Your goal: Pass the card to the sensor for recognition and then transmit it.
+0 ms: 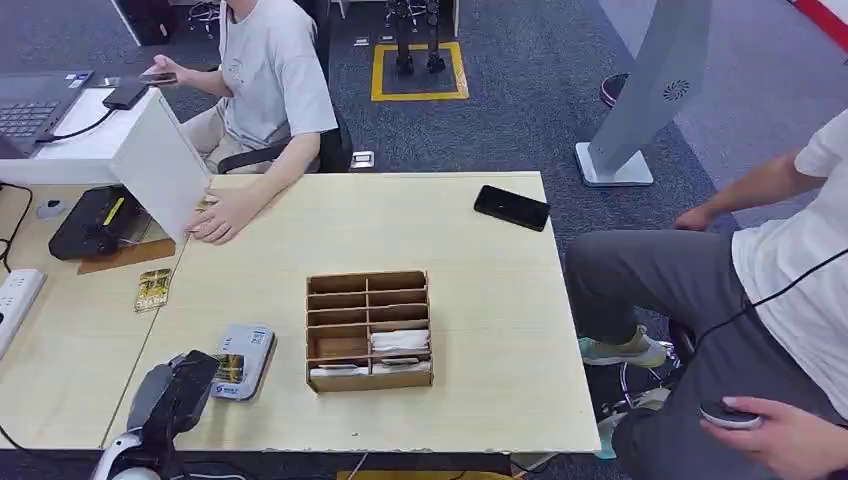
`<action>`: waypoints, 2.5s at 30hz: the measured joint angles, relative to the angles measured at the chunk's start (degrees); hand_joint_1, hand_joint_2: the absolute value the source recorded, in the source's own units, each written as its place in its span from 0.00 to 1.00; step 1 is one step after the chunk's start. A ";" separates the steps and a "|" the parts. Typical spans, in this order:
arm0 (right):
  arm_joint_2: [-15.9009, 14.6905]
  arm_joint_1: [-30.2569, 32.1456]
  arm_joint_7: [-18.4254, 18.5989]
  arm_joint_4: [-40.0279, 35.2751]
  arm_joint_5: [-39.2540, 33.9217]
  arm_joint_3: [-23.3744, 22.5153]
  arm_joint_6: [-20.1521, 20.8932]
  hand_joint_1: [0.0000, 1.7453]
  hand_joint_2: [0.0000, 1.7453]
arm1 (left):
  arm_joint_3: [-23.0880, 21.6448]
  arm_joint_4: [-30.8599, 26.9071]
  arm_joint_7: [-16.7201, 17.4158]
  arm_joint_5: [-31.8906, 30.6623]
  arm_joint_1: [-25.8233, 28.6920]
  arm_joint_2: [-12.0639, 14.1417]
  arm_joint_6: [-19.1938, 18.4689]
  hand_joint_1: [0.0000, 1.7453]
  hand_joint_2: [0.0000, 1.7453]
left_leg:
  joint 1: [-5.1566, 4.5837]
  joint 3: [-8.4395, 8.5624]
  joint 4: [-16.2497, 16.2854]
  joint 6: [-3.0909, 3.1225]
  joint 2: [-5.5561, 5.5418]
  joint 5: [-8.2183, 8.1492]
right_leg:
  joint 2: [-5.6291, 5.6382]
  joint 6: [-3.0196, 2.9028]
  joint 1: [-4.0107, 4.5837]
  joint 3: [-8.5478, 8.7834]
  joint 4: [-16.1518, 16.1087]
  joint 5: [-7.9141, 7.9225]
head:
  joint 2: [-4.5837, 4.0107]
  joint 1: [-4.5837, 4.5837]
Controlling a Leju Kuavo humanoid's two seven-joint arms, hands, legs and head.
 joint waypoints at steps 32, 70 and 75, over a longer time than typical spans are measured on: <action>0.00 -0.33 -0.07 0.00 1.38 -0.57 0.11 0.00 0.00 | 1.55 0.57 -2.71 11.16 0.28 -2.27 -7.83 1.00 1.00 | -0.01 0.04 0.00 0.00 -0.06 0.00 | -0.11 0.00 -0.01 0.10 0.00 0.00 | 0.00 0.00; 0.55 -3.68 1.31 -2.05 9.25 -0.85 4.81 0.00 0.00 | 4.59 -1.31 -19.67 5.90 -21.42 4.04 21.70 1.00 1.00 | 0.00 0.03 0.01 -0.04 -0.04 0.13 | -0.07 -0.05 0.00 0.03 0.01 0.06 | 0.00 0.00; 0.57 -3.66 1.40 -2.10 9.60 -0.85 4.81 0.00 0.00 | 4.46 0.02 -19.72 4.26 -22.36 4.90 22.40 1.00 1.00 | 0.00 0.03 0.01 -0.04 -0.04 0.14 | -0.07 -0.05 0.00 0.01 0.01 0.06 | 0.00 0.00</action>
